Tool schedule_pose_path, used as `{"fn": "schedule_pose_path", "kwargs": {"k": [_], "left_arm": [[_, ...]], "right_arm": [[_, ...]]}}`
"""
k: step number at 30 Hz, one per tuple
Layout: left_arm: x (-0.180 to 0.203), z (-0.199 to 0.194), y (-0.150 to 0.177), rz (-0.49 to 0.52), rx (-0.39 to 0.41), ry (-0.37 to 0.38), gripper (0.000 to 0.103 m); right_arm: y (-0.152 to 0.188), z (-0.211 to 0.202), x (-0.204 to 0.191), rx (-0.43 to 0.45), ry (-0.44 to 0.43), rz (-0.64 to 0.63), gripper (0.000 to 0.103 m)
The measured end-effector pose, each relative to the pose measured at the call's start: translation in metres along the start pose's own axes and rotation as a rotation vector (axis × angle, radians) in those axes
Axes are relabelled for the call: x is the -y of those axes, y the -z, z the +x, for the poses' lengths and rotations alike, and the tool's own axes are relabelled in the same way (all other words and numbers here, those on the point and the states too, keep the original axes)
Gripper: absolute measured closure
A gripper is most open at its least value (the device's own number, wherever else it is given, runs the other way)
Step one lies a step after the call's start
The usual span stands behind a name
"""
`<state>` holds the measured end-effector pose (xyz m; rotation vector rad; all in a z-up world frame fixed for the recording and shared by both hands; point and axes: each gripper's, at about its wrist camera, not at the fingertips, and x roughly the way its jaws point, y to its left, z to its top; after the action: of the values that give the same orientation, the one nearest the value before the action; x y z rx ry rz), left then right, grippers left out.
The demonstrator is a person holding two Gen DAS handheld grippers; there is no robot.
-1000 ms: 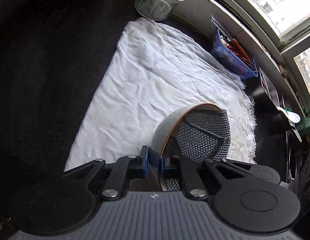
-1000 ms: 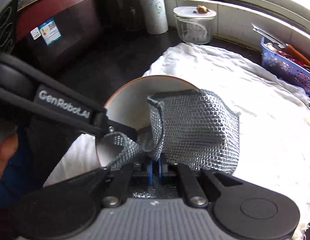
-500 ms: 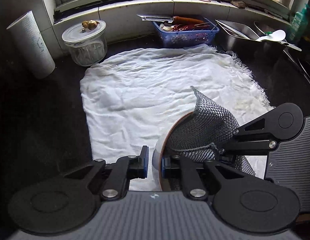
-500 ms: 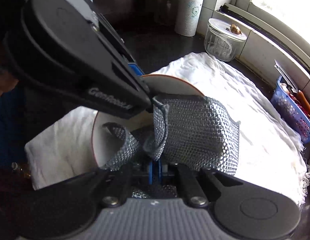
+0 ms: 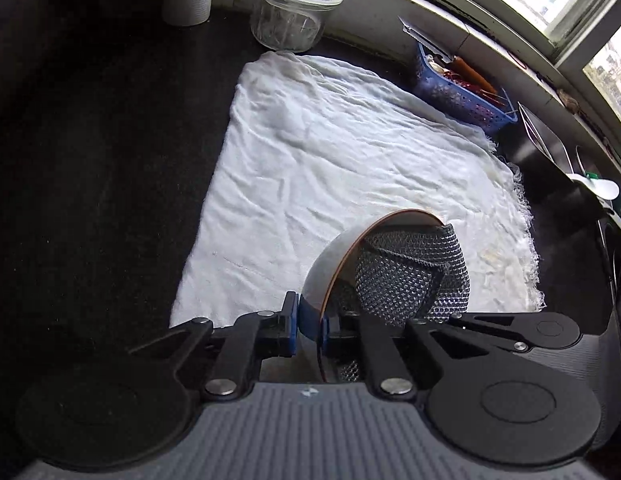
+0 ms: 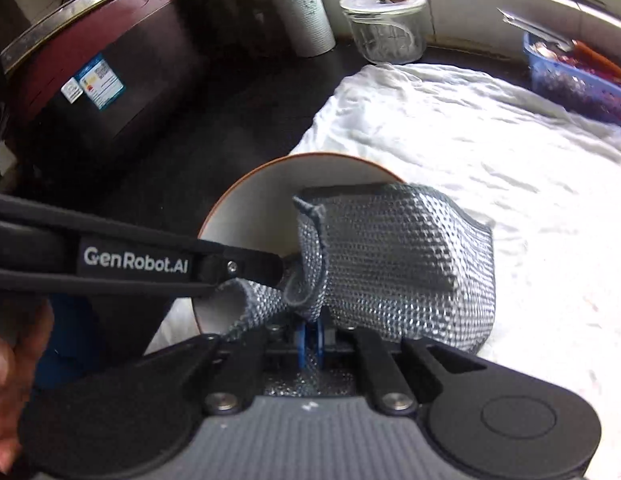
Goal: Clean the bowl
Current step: 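Push the mesh pad into the bowl with the right gripper, then rub the mesh pad around the bowl interior with the right gripper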
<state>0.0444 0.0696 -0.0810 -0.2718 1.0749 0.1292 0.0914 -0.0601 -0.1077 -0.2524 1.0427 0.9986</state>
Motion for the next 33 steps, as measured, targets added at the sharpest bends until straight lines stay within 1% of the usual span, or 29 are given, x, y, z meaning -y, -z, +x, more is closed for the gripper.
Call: {"fn": "schedule_pose_path", "kwargs": {"k": [2, 6, 7, 10, 11, 14, 15, 16, 17, 19, 20, 23, 24, 26, 30, 33], "left_arm": [[0.013, -0.003, -0.006, 0.139, 0.03, -0.045, 0.093], [0.027, 0.003, -0.023, 0.323, 0.023, -0.021, 0.093], [0.027, 0.004, -0.026, 0.339, 0.018, -0.003, 0.093], [0.021, 0.003, -0.024, 0.278, 0.03, 0.029, 0.092], [0.018, 0.003, -0.021, 0.231, 0.036, 0.034, 0.092], [0.004, 0.003, -0.014, 0.066, 0.04, 0.04, 0.092], [-0.003, 0.003, -0.009, -0.023, 0.037, 0.038, 0.092], [-0.007, 0.003, -0.005, -0.079, 0.03, 0.035, 0.092], [-0.011, 0.003, 0.0, -0.124, 0.024, 0.033, 0.092], [-0.014, 0.0, 0.006, -0.17, 0.017, 0.042, 0.092], [-0.013, -0.001, 0.007, -0.171, 0.013, 0.039, 0.092], [-0.004, -0.002, 0.005, -0.092, 0.005, 0.021, 0.092], [0.001, -0.002, 0.002, -0.038, -0.01, 0.012, 0.092], [0.008, 0.0, -0.002, 0.036, -0.027, -0.003, 0.091], [0.019, 0.009, -0.013, 0.236, -0.047, -0.029, 0.09], [0.025, 0.009, -0.019, 0.35, -0.037, -0.019, 0.09]], "right_arm": [[0.0, -0.002, -0.004, -0.001, 0.03, -0.056, 0.097], [-0.003, -0.002, -0.008, -0.019, 0.071, -0.189, 0.097], [-0.004, -0.001, -0.009, -0.022, 0.08, -0.214, 0.097], [-0.004, -0.001, -0.012, -0.026, 0.134, -0.327, 0.098], [-0.006, -0.003, -0.01, -0.011, 0.158, -0.339, 0.099], [-0.011, -0.009, -0.001, 0.028, 0.172, -0.289, 0.1], [-0.011, -0.009, -0.001, 0.04, 0.178, -0.275, 0.1], [-0.011, -0.009, 0.0, 0.049, 0.176, -0.245, 0.1], [-0.011, -0.009, 0.006, 0.044, 0.142, -0.167, 0.099], [-0.011, -0.008, 0.017, 0.035, 0.073, -0.011, 0.098], [-0.011, -0.007, 0.022, 0.027, 0.042, 0.053, 0.098], [-0.009, -0.001, 0.018, -0.036, -0.018, 0.117, 0.097], [-0.008, 0.0, 0.017, -0.053, -0.035, 0.132, 0.097], [-0.005, 0.0, 0.01, -0.058, -0.047, 0.121, 0.097], [-0.002, -0.001, -0.007, -0.046, -0.001, -0.03, 0.097], [0.001, -0.001, -0.025, -0.048, 0.049, -0.178, 0.097]]}}
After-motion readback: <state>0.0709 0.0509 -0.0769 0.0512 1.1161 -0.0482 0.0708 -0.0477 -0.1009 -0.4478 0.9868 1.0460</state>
